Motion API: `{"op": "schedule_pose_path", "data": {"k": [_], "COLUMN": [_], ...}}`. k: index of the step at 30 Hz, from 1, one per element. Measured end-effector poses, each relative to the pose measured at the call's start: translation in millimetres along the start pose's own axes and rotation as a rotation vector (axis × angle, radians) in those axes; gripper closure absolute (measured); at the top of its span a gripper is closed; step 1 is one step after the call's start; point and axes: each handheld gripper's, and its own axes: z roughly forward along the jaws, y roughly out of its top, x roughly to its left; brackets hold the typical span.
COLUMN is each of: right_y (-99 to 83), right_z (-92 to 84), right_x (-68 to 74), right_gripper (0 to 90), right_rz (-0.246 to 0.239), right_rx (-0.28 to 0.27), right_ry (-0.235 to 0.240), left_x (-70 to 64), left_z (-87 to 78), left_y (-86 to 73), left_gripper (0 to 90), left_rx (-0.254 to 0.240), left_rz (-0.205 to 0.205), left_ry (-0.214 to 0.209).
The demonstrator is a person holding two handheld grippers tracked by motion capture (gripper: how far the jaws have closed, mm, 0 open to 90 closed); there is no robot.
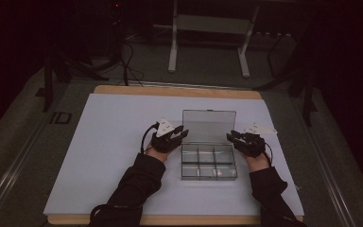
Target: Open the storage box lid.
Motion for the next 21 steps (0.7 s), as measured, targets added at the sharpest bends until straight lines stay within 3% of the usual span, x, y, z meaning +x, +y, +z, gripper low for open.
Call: {"op": "schedule_pose_path", "data": {"k": [6, 15, 18, 21], "right_y": [0.2, -1.3, -2.1, -2.7], "right_z": [3.3, 8.4, 10.7, 12.2], "right_x": [0.8, 0.5, 0.4, -0.7], "right_gripper": [66.2, 60.0, 57.6, 55.9], "right_rz": [0.010, 0.020, 0.031, 0.051], "right_rx": [0.009, 0.032, 0.042, 0.051], "right_ry": [-0.005, -0.009, -0.009, -0.002], "left_x": [2.3, 3.7, 4.3, 5.9], "left_z": [4.0, 11.0, 14.7, 17.0], "left_y": [-1.7, -5.3, -8.6, -11.7], "left_gripper": [69.0, 61.6, 58.1, 56.6], "left_rx": [0.010, 0.063, 0.090, 0.087], "left_rz": [-0.020, -0.036, -0.050, -0.087], "left_ry": [-0.006, -0.008, -0.022, -0.039]}}
